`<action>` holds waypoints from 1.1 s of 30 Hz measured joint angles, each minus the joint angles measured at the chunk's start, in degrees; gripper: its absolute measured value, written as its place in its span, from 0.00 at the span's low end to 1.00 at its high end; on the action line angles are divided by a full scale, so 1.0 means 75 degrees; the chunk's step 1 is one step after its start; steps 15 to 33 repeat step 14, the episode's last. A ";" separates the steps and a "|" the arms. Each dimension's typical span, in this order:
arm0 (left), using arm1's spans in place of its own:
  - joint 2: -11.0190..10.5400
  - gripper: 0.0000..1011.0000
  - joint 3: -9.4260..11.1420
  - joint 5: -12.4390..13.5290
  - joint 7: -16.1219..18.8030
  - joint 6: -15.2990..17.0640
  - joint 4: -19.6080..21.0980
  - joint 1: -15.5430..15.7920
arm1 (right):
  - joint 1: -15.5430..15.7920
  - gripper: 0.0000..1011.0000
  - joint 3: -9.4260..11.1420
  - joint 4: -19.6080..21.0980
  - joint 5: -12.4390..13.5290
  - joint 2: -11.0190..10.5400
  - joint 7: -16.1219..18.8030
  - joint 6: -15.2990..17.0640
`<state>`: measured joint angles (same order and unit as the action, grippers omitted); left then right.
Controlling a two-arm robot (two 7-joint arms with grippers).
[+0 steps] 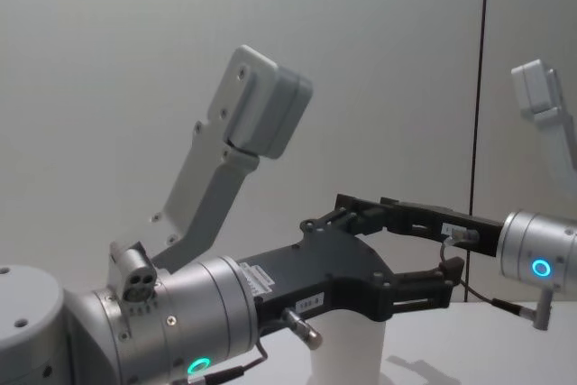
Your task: Place the pen into the pen holder.
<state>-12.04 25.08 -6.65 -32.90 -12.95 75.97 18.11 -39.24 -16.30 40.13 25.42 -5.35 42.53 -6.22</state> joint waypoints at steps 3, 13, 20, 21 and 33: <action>0.0000 0.99 0.0000 0.0000 0.0000 0.0000 0.0000 0.0000 | -0.0004 0.99 -0.0003 -0.0007 0.0000 0.0001 -0.0003 -0.0004; -0.0001 0.99 0.0000 0.0000 0.0000 0.0000 0.0000 0.0000 | -0.0011 0.99 -0.0012 -0.0031 0.0005 0.0008 -0.0012 -0.0014; -0.0001 0.99 0.0000 0.0000 0.0000 0.0000 0.0000 0.0000 | -0.0013 0.99 -0.0013 -0.0033 0.0006 0.0009 -0.0014 -0.0016; -0.0001 0.99 0.0000 0.0000 0.0000 0.0000 0.0000 0.0000 | -0.0013 0.99 -0.0013 -0.0033 0.0006 0.0009 -0.0014 -0.0016; -0.0001 0.99 0.0000 0.0000 0.0000 0.0000 0.0000 0.0000 | -0.0013 0.99 -0.0013 -0.0033 0.0006 0.0009 -0.0014 -0.0016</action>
